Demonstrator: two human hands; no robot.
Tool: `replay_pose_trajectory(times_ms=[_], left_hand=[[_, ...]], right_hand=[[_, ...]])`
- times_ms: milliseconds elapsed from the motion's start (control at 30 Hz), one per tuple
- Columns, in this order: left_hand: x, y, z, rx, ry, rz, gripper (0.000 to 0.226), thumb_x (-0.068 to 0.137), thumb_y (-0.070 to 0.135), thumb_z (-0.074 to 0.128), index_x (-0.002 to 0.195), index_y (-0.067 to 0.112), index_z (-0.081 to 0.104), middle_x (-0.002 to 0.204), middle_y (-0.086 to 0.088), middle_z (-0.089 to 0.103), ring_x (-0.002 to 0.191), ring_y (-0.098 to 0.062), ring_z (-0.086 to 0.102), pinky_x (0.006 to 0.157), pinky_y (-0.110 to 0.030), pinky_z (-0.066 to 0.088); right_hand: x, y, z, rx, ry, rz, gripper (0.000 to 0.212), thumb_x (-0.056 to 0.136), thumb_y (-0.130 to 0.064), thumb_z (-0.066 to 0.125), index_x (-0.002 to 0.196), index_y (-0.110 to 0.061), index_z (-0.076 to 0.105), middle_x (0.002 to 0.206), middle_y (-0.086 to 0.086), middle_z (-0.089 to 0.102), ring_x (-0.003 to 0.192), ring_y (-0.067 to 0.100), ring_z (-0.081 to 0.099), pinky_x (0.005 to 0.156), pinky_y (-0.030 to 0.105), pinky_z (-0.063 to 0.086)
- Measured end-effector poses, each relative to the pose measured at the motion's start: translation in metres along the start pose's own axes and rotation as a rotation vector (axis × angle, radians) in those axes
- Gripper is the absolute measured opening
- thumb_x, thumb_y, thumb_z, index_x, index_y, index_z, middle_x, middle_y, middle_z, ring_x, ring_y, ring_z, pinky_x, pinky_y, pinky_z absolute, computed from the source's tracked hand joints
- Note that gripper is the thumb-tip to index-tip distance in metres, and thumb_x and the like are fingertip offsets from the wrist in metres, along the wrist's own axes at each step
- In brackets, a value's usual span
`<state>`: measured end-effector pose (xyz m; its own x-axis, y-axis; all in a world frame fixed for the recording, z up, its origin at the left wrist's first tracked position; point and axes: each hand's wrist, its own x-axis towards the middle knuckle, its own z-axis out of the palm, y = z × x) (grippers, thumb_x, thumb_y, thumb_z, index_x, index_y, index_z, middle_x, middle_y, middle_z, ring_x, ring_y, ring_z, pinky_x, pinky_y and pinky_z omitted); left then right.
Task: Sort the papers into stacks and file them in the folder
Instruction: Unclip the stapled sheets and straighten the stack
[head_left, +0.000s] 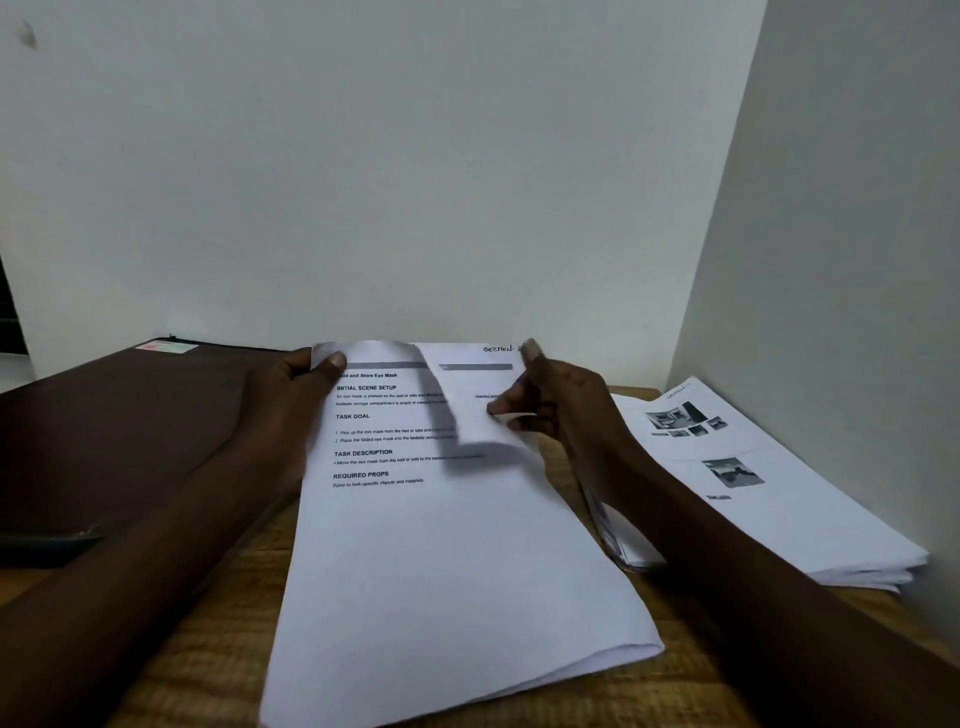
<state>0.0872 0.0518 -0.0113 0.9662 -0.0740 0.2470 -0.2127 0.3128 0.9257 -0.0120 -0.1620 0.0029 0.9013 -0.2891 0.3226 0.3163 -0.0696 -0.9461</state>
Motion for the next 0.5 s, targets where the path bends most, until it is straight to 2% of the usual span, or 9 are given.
replay_pose_trajectory(times_ms=[67, 133, 167, 233, 267, 400, 500], left_hand=[[0.000, 0.000, 0.000, 0.009, -0.021, 0.011, 0.023, 0.098, 0.012, 0.058, 0.116, -0.001, 0.064, 0.095, -0.012, 0.069, 0.079, -0.021, 0.066, 0.061, -0.023, 0.058], [-0.001, 0.000, 0.001, 0.017, -0.051, 0.029, 0.023, 0.097, 0.013, 0.059, 0.114, -0.001, 0.066, 0.098, -0.013, 0.071, 0.079, -0.021, 0.069, 0.064, -0.023, 0.060], [-0.001, 0.000, 0.001, 0.014, -0.066, 0.029, 0.022, 0.097, 0.013, 0.059, 0.113, 0.000, 0.067, 0.098, -0.013, 0.072, 0.079, -0.021, 0.070, 0.065, -0.024, 0.060], [-0.002, 0.000, 0.002, 0.000, -0.093, 0.020, 0.019, 0.097, 0.013, 0.058, 0.110, 0.002, 0.068, 0.096, -0.012, 0.073, 0.080, -0.022, 0.071, 0.067, -0.026, 0.061], [-0.003, -0.001, 0.002, -0.008, -0.101, 0.015, 0.018, 0.097, 0.013, 0.058, 0.109, 0.003, 0.068, 0.096, -0.011, 0.074, 0.081, -0.023, 0.071, 0.067, -0.027, 0.061], [-0.002, -0.002, 0.002, -0.006, -0.097, 0.016, 0.015, 0.097, 0.012, 0.058, 0.106, 0.005, 0.069, 0.095, -0.010, 0.073, 0.081, -0.021, 0.070, 0.070, -0.027, 0.060], [-0.002, -0.002, 0.002, -0.005, -0.089, 0.024, 0.012, 0.097, 0.011, 0.058, 0.100, 0.007, 0.069, 0.090, -0.007, 0.073, 0.074, -0.017, 0.071, 0.066, -0.024, 0.060]], right_hand=[[0.001, 0.001, 0.000, 0.060, 0.122, 0.062, 0.033, 0.097, -0.038, 0.053, 0.082, -0.009, 0.060, 0.062, 0.005, 0.065, 0.061, 0.022, 0.064, 0.059, 0.029, 0.049], [0.006, 0.010, -0.007, -0.144, 0.343, -0.035, 0.023, 0.086, -0.039, 0.064, 0.093, -0.017, 0.059, 0.070, -0.006, 0.064, 0.065, 0.017, 0.060, 0.063, 0.031, 0.047], [0.006, 0.013, -0.010, -0.275, 0.427, -0.077, 0.030, 0.080, -0.043, 0.068, 0.098, -0.023, 0.056, 0.081, -0.009, 0.064, 0.072, 0.014, 0.060, 0.068, 0.031, 0.047], [0.007, 0.014, -0.014, -0.344, 0.459, -0.104, 0.041, 0.077, -0.043, 0.075, 0.107, -0.028, 0.050, 0.100, -0.010, 0.062, 0.082, 0.012, 0.060, 0.071, 0.027, 0.047], [0.008, 0.014, -0.016, -0.318, 0.433, -0.095, 0.042, 0.078, -0.040, 0.076, 0.108, -0.028, 0.050, 0.101, -0.008, 0.063, 0.081, 0.012, 0.061, 0.070, 0.026, 0.046], [0.005, 0.012, -0.014, -0.326, 0.389, -0.127, 0.035, 0.080, -0.028, 0.076, 0.107, -0.024, 0.053, 0.072, -0.003, 0.065, 0.062, 0.010, 0.056, 0.060, 0.025, 0.041], [0.004, 0.009, -0.013, -0.393, 0.434, -0.197, 0.029, 0.082, -0.027, 0.073, 0.104, -0.022, 0.055, 0.066, -0.001, 0.066, 0.052, 0.002, 0.052, 0.055, 0.021, 0.038]])
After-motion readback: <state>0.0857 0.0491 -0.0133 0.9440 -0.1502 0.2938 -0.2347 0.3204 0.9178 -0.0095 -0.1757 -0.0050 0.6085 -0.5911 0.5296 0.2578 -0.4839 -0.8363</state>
